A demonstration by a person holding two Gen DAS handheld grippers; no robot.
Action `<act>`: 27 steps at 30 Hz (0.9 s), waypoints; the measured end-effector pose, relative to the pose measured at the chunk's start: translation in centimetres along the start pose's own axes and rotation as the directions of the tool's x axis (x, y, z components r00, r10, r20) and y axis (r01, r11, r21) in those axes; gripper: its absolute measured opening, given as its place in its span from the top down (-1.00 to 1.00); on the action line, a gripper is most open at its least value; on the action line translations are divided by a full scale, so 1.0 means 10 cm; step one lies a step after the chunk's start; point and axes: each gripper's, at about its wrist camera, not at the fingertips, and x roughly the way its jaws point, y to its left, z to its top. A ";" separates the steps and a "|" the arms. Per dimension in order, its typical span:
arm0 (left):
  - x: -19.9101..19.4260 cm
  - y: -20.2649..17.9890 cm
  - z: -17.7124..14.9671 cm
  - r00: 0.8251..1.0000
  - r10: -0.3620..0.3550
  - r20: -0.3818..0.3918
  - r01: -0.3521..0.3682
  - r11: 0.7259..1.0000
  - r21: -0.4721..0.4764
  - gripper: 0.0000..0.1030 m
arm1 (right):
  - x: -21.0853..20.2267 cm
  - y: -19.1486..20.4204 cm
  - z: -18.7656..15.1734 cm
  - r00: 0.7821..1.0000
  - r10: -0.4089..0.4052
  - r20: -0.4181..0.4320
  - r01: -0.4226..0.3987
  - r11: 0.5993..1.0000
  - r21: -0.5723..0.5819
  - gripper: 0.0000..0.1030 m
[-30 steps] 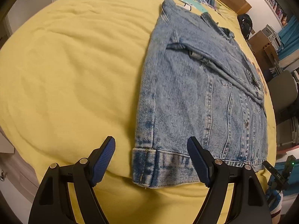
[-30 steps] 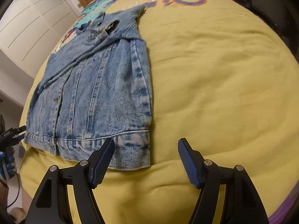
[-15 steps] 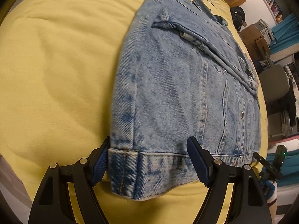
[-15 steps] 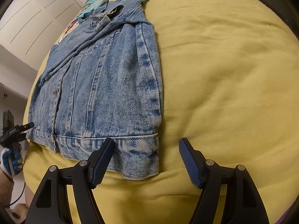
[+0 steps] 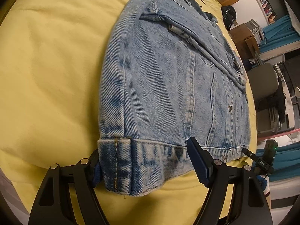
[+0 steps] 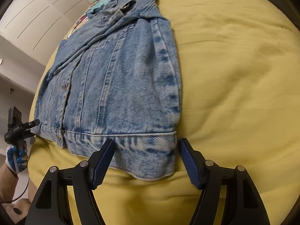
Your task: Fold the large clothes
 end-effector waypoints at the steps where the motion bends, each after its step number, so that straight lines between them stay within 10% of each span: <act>1: 0.01 -0.01 0.01 1.000 -0.005 0.000 0.005 1.000 -0.003 -0.33 | 0.01 0.01 0.00 1.000 0.006 -0.002 -0.006 1.000 -0.003 -0.34; 27: 0.01 0.11 -0.05 0.998 -0.067 0.009 0.067 0.997 -0.047 0.50 | 0.03 -0.02 -0.02 0.997 0.079 -0.012 -0.079 0.997 0.021 0.28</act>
